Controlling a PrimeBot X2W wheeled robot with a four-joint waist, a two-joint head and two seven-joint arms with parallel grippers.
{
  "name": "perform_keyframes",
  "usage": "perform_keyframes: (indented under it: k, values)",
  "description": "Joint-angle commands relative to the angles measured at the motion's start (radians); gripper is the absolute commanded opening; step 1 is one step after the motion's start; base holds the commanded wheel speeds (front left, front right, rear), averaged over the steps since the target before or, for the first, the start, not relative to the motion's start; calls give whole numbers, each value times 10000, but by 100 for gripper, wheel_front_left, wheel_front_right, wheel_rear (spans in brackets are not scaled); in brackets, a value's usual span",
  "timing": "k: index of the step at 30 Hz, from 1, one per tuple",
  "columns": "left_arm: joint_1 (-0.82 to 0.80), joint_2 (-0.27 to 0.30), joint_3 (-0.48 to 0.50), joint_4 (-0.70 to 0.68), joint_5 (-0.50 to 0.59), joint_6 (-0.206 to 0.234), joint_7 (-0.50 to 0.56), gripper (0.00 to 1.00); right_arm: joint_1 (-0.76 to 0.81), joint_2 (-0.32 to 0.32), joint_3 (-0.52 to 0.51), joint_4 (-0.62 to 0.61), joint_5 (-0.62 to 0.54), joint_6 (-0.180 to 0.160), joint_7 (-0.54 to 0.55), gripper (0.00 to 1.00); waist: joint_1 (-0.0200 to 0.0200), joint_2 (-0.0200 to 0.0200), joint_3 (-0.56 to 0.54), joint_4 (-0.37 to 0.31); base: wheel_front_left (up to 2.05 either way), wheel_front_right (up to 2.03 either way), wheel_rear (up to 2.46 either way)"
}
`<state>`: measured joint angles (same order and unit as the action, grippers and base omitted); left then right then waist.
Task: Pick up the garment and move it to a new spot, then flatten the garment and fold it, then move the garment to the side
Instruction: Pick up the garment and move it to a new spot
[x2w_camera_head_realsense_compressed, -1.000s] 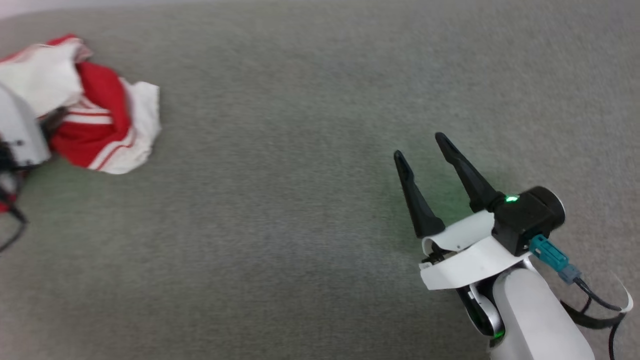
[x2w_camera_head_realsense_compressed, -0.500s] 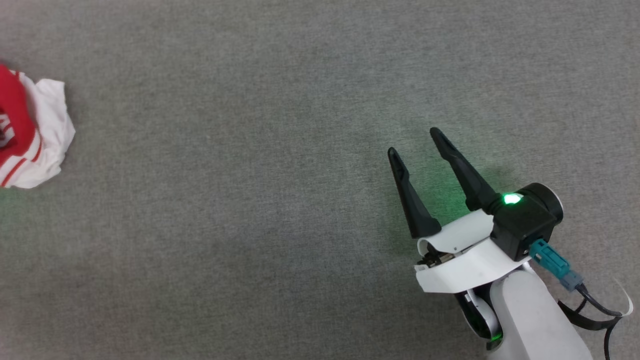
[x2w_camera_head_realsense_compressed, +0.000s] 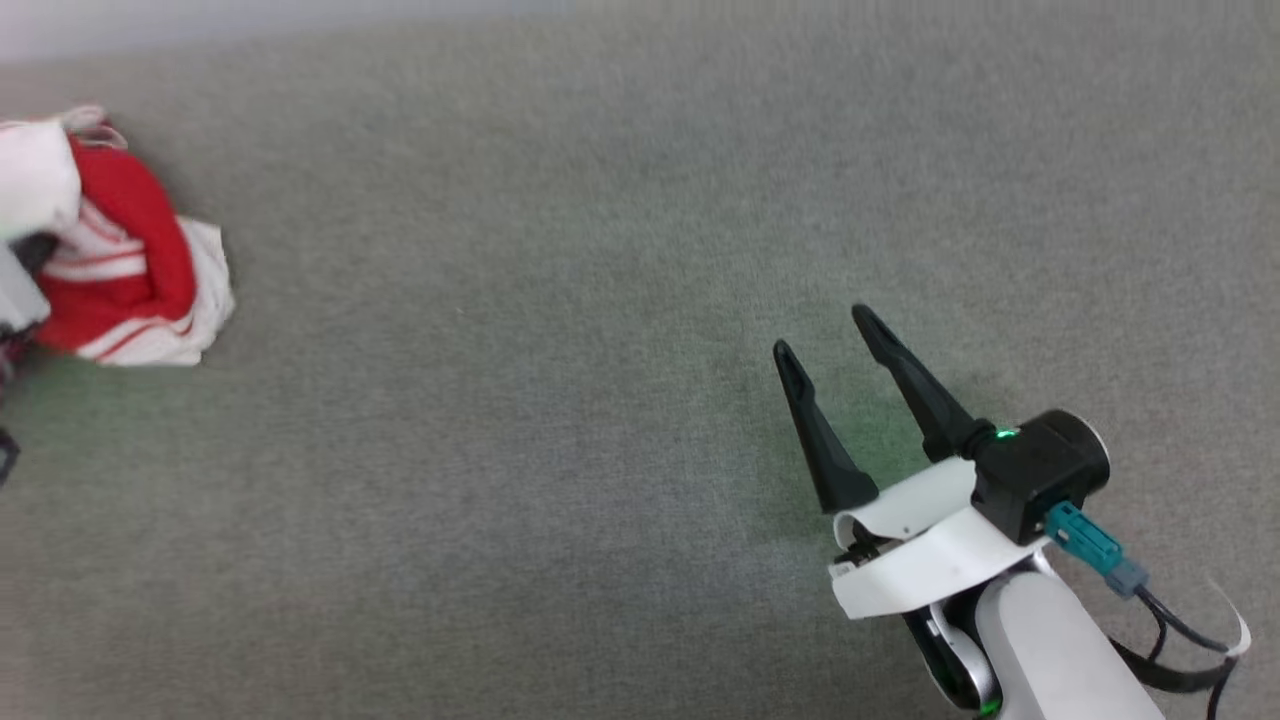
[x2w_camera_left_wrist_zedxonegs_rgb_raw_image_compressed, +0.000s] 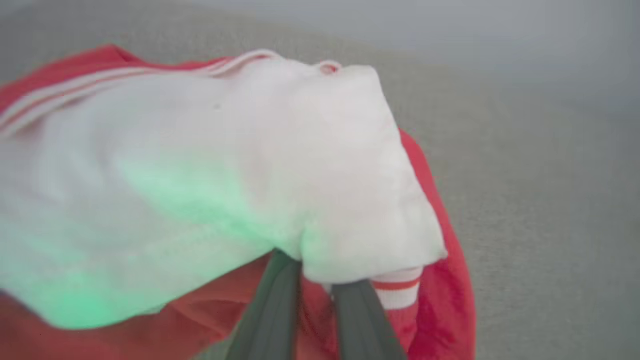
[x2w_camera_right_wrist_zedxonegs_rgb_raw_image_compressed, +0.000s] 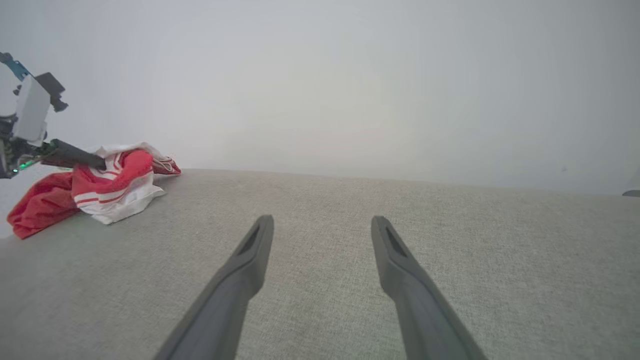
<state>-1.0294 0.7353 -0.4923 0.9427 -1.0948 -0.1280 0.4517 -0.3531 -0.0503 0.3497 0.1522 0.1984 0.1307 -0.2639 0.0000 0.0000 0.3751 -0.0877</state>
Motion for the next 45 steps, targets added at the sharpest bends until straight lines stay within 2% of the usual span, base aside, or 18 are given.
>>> perform_keyframes:
  k: [1, 9, 14, 16, 22, 27, 31, 36, 38, 42, 45]
  values:
    - [-140, -89, -10, -236, -212, -25, -161, 0, 211, -6, -72, 37, 108, 1, -8, 100, 0, 0, -801, 358, 0, 0, 0]
    - [-337, -684, -1059, -2810, -1133, -25, 197, 0, 816, -8, -363, 76, 534, 1, -8, 100, 0, 0, -1807, 461, 0, 0, 0]
    - [-98, -1370, -1669, -4570, -1708, -26, 532, 0, 1141, 0, -637, -70, 858, 1, -8, 100, 0, 0, -2122, 77, 0, 0, 0]
    - [-102, -1839, -1805, -5112, -2068, -26, 690, 0, 1211, -5, -779, -173, 952, 1, -8, 100, 0, 0, -2054, -145, 0, 0, 0]
    - [-610, -3417, -2252, -5592, -2692, -20, 1329, 0, 1038, 2, -1333, -561, 1142, 1, -8, 100, 0, 0, -1378, -1043, 0, 0, 0]
    - [-926, -4172, -2908, -5008, -2092, -22, 1146, 0, 851, 8, -1620, -805, 1441, 1, -8, 100, 0, 0, -764, -2025, 0, 0, 0]
    - [-1035, -4115, -3377, -4095, -1647, -23, 905, 0, 761, 11, -1695, -962, 1773, 1, -8, 100, 0, 0, -335, -2870, 0, 0, 0]
    - [-1131, -3361, -4246, -2792, -979, -24, 914, 0, 845, 12, -1673, -1070, 2153, 1, -8, 100, 0, 0, 2, -3656, 0, 0, 0]
    - [-1146, -3215, -4416, -2574, -846, -24, 946, 0, 878, 11, -1649, -1079, 2224, 1, -8, 100, 0, 0, 45, -3767, 0, 0, 0]
    - [-1190, -2684, -5569, -2110, -200, -25, 1380, 0, 967, 14, -1575, -1155, 2473, 1, -8, 100, 0, 0, 221, -4060, 0, 0, 0]
    - [-1080, -2350, -6897, -2117, 187, -8, 2096, 0, 945, 13, -1526, -1258, 2614, 1, -8, 100, 0, 0, 415, -4191, 0, 0, 0]
